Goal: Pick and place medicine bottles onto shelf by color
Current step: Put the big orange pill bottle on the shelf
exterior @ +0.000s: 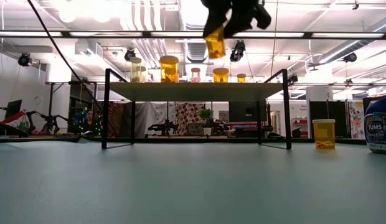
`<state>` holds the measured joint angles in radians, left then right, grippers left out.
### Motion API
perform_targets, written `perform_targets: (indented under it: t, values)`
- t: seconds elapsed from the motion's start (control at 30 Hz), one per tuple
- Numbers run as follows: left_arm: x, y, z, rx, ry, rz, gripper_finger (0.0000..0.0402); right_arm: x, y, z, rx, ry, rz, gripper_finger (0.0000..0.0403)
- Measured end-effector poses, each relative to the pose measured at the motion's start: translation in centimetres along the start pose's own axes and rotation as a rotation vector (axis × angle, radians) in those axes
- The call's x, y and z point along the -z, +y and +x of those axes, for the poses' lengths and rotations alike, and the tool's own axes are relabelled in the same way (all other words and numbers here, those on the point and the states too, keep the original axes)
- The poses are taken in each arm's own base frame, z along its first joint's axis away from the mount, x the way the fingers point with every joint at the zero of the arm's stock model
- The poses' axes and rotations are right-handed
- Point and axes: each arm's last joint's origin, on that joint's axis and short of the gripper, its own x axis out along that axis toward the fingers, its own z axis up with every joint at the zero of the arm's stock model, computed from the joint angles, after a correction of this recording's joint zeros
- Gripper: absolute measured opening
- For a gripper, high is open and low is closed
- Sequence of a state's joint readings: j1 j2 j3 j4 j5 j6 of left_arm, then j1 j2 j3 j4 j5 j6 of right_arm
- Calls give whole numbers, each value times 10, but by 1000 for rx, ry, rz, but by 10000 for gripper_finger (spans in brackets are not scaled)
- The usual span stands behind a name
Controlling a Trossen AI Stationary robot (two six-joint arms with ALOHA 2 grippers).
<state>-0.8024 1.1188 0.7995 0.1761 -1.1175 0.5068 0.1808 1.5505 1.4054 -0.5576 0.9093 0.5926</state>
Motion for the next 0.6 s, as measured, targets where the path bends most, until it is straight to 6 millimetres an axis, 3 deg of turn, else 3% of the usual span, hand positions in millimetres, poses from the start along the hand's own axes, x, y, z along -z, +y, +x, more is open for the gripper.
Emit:
perform_targets:
  t: [0.27, 0.6]
  values:
    - [4, 7, -4, -4, -7, -18, 270, 7, -25, 28, 82, 99, 11, 187]
    - [4, 7, -4, -4, -7, -18, 270, 13, -38, 23, 36, 12, 72, 187]
